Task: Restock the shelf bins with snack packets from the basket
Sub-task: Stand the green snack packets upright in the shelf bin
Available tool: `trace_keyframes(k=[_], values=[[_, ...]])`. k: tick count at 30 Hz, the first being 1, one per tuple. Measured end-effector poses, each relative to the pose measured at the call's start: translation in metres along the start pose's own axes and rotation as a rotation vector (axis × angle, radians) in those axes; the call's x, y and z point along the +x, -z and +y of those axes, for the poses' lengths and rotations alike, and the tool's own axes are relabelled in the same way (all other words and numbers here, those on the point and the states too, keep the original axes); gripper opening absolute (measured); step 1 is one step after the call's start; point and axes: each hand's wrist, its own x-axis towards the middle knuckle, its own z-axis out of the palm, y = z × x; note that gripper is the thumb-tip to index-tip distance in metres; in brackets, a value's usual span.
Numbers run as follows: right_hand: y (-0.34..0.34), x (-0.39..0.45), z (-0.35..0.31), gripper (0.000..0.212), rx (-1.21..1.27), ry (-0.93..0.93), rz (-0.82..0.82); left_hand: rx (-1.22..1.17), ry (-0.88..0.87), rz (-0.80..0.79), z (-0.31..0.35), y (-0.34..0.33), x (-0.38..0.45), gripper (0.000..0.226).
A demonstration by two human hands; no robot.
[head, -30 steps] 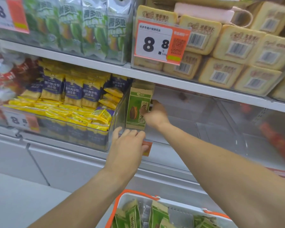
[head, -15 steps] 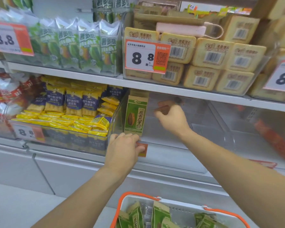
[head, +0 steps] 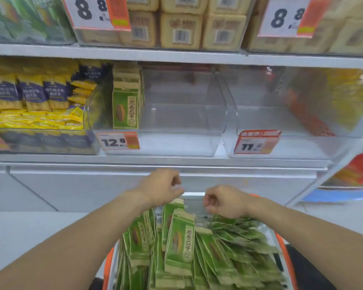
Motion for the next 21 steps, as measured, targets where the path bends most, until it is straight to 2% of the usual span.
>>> trace_keyframes(k=[2, 5, 7, 9, 14, 19, 21], values=[[-0.026, -0.006, 0.021, 0.029, -0.032, -0.089, -0.11, 0.015, 0.065, -0.121, 0.003, -0.032, -0.002, 0.031], [-0.058, -0.017, 0.039, 0.065, 0.006, -0.228, -0.266, 0.033, 0.175, -0.26, 0.004, -0.08, -0.016, 0.049], [-0.07, -0.022, 0.041, 0.084, -0.032, -0.24, -0.326, 0.067, 0.238, -0.301, 0.004, -0.106, -0.027, 0.061], [-0.074, -0.025, 0.038, 0.091, -0.105, -0.214, -0.344, 0.084, 0.254, -0.279, 0.003, -0.12, -0.032, 0.066], [-0.069, -0.023, 0.04, 0.082, -0.101, -0.269, -0.302, 0.149, 0.251, -0.248, 0.002, -0.123, -0.027, 0.07], [-0.077, -0.027, 0.044, 0.041, -0.179, -0.242, -0.159, 0.361, 0.163, -0.267, 0.006, -0.128, -0.019, 0.06], [-0.076, -0.03, 0.047, 0.034, -0.154, -0.249, -0.102, 0.377, 0.105, -0.246, 0.011, -0.129, -0.016, 0.052]])
